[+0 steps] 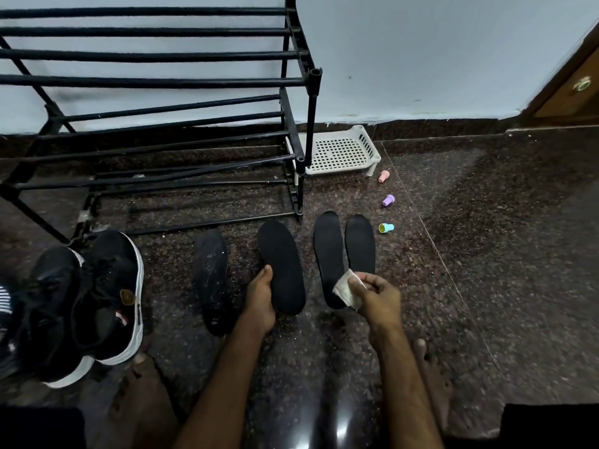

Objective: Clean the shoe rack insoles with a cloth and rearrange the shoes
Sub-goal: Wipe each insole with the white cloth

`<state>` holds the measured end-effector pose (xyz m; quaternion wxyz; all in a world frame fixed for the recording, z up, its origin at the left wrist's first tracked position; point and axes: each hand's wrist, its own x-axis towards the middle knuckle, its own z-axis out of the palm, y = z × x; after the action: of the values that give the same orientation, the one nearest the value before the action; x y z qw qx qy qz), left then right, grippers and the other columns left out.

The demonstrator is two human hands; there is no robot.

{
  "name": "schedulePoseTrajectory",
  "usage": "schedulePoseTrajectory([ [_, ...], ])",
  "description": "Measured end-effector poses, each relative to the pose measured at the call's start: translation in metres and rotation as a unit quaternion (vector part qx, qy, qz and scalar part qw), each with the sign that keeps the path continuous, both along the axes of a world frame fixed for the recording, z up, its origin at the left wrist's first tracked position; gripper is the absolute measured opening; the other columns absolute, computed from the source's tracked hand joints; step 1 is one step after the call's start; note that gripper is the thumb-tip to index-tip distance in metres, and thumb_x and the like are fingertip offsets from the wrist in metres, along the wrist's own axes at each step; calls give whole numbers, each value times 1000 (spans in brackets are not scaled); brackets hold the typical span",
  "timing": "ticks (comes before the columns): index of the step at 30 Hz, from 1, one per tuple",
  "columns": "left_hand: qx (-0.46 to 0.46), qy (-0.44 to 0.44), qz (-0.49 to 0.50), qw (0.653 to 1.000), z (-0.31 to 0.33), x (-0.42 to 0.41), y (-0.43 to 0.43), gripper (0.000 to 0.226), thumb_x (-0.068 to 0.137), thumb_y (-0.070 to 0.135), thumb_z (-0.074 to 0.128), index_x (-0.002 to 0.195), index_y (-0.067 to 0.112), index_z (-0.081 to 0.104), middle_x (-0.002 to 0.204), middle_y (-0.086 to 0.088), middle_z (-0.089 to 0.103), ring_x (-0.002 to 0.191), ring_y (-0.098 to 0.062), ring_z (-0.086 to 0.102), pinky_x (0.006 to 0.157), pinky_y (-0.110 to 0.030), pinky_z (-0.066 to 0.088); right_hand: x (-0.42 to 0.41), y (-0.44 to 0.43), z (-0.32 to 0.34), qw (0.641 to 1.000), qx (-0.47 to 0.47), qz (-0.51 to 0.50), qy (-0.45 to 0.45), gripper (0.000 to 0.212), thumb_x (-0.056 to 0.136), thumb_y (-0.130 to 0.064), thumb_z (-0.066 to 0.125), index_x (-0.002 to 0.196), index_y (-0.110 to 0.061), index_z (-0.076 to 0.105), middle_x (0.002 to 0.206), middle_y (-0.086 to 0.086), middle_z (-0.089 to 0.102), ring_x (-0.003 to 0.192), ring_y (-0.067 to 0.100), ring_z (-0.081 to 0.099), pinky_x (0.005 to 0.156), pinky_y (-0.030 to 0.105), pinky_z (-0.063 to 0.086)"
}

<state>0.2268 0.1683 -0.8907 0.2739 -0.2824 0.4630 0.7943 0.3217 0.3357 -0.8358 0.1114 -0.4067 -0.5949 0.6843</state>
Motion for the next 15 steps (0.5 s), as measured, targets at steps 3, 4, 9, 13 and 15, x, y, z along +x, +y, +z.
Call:
schedulePoseTrajectory([
  [3,-70,1,-16,997,-11,-10,1,44,104,18,46,148,12,40,143,-9,52,128,-29,53,95,-41,48,-6,-14,-13,999,-23,38,1,6,87,-1,69,88,-7,68,76,10,68,68,19,61,62,27,51],
  [4,-87,0,-28,996,-15,-12,0,45,104,18,46,148,13,40,144,-7,51,130,-28,51,94,-39,46,-8,-19,-17,999,-29,45,1,6,87,-1,70,89,-6,68,76,9,68,68,19,61,63,28,51],
  [9,-166,5,-83,983,-40,-31,-2,43,105,23,46,147,17,43,145,-3,51,129,-24,49,97,-36,41,-12,-30,-37,997,-49,56,-11,8,86,-1,70,85,-8,68,75,10,69,65,17,63,56,25,52],
  [13,-185,21,-111,976,-46,-37,4,41,105,21,46,146,15,44,132,-4,57,109,-20,53,83,-33,43,-14,-33,-50,996,-60,56,-19,6,86,0,70,87,-6,69,81,18,68,71,23,63,60,27,52],
  [15,-196,25,-125,972,-50,-38,7,43,104,19,47,146,13,43,136,-5,56,112,-22,55,84,-34,43,-14,-34,-52,996,-65,59,-24,6,86,0,69,87,-5,69,83,19,67,73,24,62,61,28,52],
])
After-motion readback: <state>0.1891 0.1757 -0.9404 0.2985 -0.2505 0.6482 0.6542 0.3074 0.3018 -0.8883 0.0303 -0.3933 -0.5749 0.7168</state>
